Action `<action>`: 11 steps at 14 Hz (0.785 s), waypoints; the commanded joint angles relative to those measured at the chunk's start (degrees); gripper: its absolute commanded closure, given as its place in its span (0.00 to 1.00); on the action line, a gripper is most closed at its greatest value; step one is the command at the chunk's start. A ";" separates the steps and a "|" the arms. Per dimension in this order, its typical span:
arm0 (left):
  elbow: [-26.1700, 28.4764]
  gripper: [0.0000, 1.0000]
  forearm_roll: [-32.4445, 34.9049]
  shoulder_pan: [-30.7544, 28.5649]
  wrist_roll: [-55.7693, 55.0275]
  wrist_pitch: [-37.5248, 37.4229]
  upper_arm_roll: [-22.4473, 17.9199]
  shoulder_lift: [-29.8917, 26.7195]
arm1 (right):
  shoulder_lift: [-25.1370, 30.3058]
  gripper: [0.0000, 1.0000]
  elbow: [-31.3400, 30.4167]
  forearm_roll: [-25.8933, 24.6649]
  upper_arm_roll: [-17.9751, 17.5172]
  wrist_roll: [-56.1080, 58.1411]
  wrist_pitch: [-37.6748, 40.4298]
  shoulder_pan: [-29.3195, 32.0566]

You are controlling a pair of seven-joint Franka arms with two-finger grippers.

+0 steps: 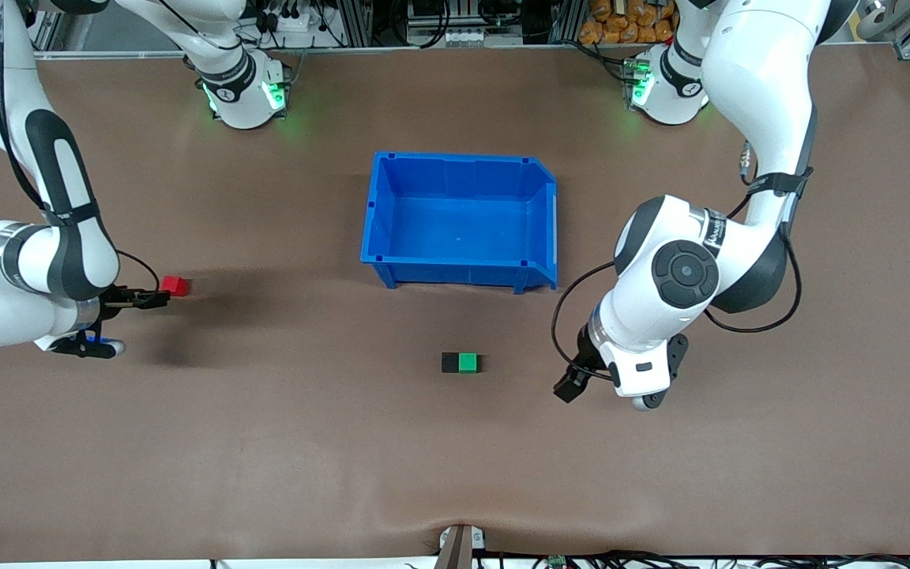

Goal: Attach green and red cubes to black cube
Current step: 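Open the left gripper and lift away while the right gripper grasps red cube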

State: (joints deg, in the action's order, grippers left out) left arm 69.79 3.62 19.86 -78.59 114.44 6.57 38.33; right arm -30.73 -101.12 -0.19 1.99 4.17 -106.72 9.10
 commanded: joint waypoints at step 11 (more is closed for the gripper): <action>1.67 0.00 2.88 -7.89 47.96 -24.00 -0.24 -18.55 | 0.41 0.00 -5.66 0.01 -0.59 0.57 -7.54 0.48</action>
State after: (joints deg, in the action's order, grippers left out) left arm 69.74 6.39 13.74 -38.66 90.95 6.06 22.37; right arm -30.75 -105.17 -0.19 1.87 4.19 -112.94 9.10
